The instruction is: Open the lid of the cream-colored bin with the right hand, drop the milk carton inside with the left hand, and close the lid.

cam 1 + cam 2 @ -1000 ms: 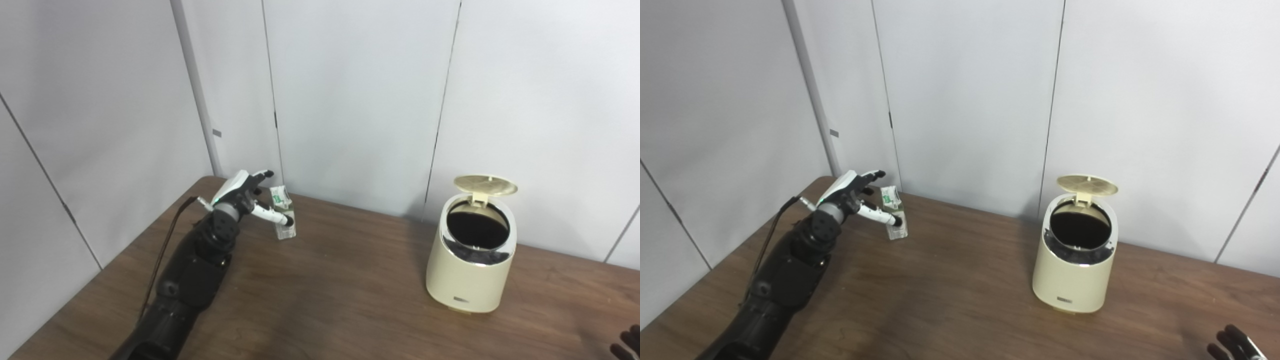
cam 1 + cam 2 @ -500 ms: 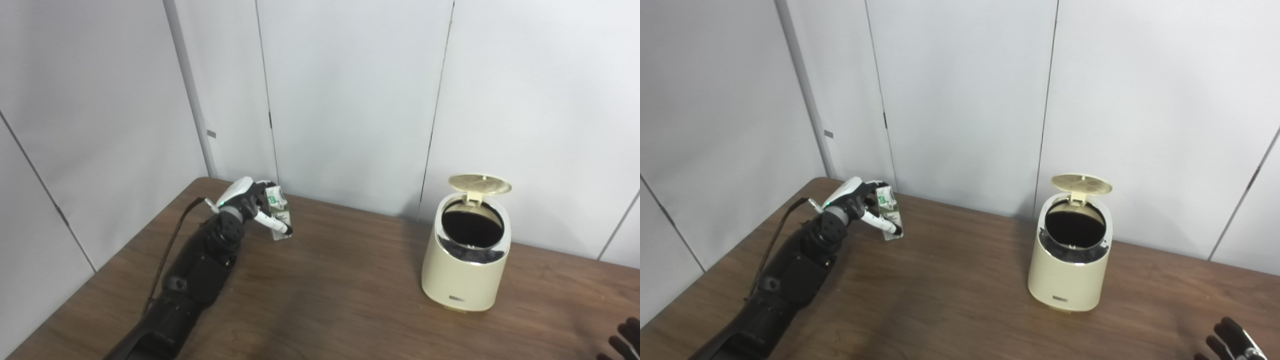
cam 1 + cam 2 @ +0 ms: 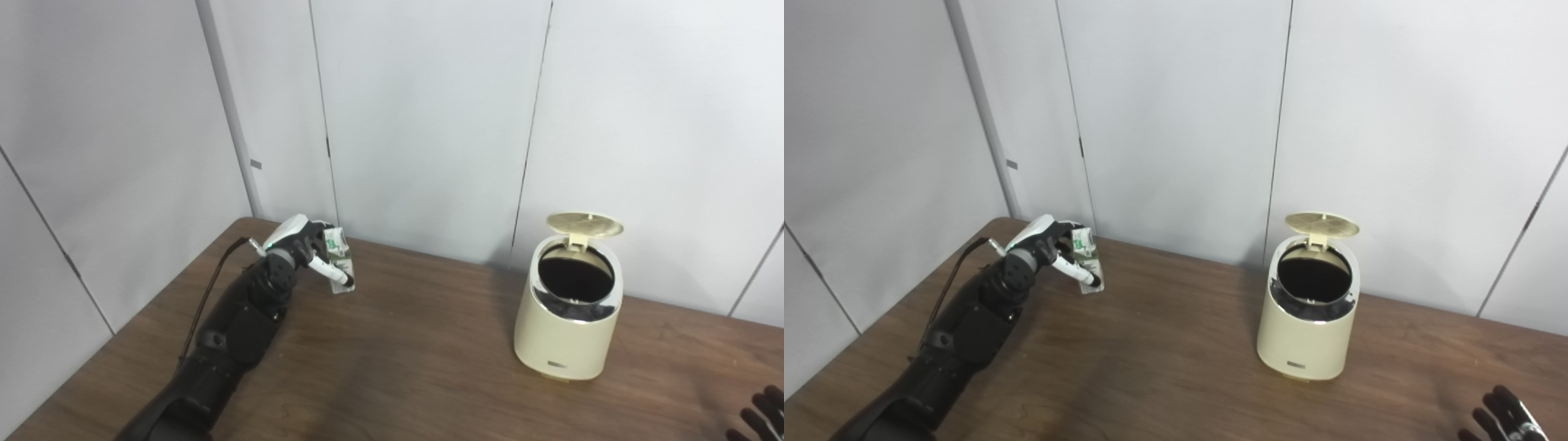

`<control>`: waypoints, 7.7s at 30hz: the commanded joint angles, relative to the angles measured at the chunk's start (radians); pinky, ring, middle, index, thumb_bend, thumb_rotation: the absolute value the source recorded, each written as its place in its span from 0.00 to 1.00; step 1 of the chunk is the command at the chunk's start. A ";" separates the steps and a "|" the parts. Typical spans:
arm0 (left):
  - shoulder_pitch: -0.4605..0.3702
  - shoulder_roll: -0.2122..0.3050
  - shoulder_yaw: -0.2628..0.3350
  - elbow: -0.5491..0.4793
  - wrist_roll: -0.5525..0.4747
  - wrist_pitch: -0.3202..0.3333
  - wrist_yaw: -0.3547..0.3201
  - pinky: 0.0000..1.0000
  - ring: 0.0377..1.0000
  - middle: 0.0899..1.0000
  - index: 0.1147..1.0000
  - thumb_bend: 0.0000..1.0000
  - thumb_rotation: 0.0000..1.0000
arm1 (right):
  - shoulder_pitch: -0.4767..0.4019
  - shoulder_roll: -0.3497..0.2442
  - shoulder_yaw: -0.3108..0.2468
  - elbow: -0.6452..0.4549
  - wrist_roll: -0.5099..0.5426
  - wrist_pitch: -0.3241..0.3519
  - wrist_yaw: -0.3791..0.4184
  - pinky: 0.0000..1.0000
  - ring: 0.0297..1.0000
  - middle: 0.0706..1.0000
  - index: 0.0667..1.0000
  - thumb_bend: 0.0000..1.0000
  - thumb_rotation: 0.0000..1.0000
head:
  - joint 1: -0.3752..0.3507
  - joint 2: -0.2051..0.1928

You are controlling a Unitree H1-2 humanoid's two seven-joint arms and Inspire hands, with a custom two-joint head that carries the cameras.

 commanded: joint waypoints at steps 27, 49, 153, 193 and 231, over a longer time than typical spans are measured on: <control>-0.075 0.012 0.041 0.067 -0.066 -0.050 0.139 0.61 0.69 0.76 0.79 0.84 0.00 | -0.025 -0.004 -0.009 -0.063 0.010 0.008 -0.007 0.87 0.94 0.94 0.93 0.68 0.96 | -0.005 0.013; -0.075 0.008 0.043 0.085 -0.139 -0.100 0.154 0.67 0.74 0.78 0.81 0.86 0.00 | -0.036 -0.007 -0.008 -0.062 0.013 0.008 -0.004 0.87 0.93 0.93 0.93 0.63 0.99 | -0.006 0.018; 0.065 -0.263 -0.064 -0.686 0.059 -0.313 0.228 0.32 0.42 0.47 0.42 0.47 0.00 | 0.025 0.124 0.062 -0.041 -0.106 -0.081 -0.053 0.84 0.90 0.89 0.89 0.61 0.99 | -0.367 -0.021; -0.077 -0.445 -0.124 -0.397 0.108 -0.542 0.301 0.32 0.41 0.47 0.41 0.47 0.00 | 0.062 0.169 0.111 -0.159 -0.148 -0.070 -0.078 0.92 0.93 0.91 0.90 0.63 1.00 | -0.420 -0.028; -0.133 -0.415 -0.222 -0.126 0.307 -0.790 0.521 0.37 0.40 0.45 0.40 0.48 0.00 | 0.059 0.162 0.123 -0.155 -0.136 -0.032 -0.078 0.94 0.94 0.90 0.91 0.66 1.00 | -0.391 -0.017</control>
